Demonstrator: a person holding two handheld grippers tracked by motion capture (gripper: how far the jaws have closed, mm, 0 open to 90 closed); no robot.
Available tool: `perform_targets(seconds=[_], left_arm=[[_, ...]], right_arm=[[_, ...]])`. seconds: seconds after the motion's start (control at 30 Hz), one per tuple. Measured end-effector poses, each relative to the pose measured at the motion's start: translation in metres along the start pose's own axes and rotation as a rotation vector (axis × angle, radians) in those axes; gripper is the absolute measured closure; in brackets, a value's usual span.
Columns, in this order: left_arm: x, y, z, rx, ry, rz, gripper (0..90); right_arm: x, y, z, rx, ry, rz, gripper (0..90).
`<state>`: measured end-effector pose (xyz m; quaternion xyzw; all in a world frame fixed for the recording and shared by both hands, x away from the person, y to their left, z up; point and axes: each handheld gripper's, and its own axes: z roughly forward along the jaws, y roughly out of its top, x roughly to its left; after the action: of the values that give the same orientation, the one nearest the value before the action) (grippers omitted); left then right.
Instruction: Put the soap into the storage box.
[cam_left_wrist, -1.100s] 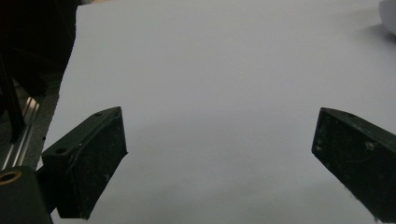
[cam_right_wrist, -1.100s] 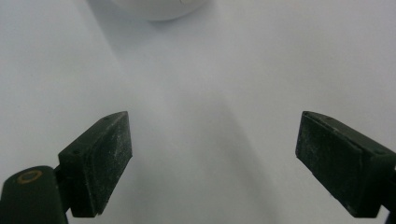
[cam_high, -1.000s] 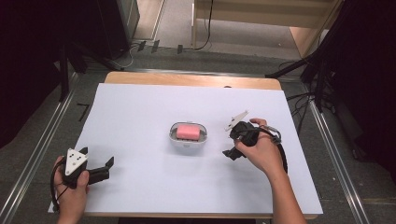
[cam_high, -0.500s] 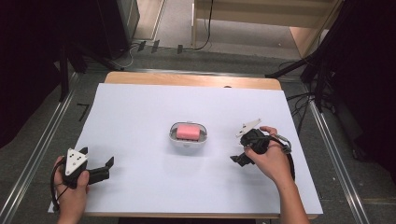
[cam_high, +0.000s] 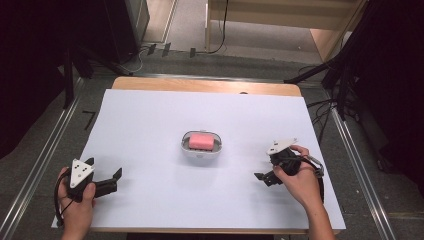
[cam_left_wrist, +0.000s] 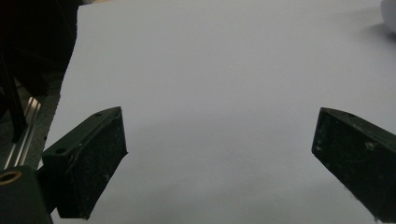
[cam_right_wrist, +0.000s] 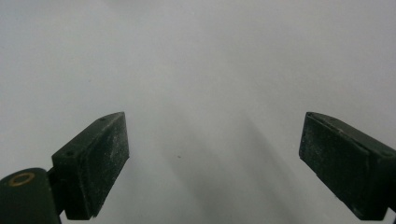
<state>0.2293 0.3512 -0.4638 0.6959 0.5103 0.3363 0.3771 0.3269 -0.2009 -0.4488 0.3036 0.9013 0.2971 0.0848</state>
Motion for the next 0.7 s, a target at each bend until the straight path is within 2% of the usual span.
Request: perform_targets(seconds=[0.1, 0.13, 0.37, 0.43, 0.57, 0.7], left_arm=[[0.000, 0.000, 0.000, 0.001, 0.000, 0.000, 3.7], [0.000, 0.000, 0.000, 0.000, -0.001, 0.000, 3.7], [0.000, 0.000, 0.000, -0.001, 0.001, 0.001, 3.7], [0.000, 0.000, 0.000, -0.001, 0.001, 0.001, 3.6], [0.000, 0.000, 0.000, -0.001, 0.001, 0.001, 3.7], [0.000, 0.000, 0.000, -0.001, 0.002, 0.001, 3.6]], right_arm=[[-0.001, -0.009, -0.002, -0.024, 0.004, 0.015, 7.9], [-0.001, -0.013, -0.003, -0.029, 0.008, 0.035, 7.9], [-0.004, -0.031, -0.006, -0.078, 0.001, 0.052, 7.3], [-0.004, -0.038, -0.009, -0.107, -0.008, 0.069, 6.9], [-0.004, -0.048, -0.012, -0.149, -0.014, 0.075, 6.8], [-0.004, -0.056, -0.015, -0.192, 0.000, 0.089, 5.3]])
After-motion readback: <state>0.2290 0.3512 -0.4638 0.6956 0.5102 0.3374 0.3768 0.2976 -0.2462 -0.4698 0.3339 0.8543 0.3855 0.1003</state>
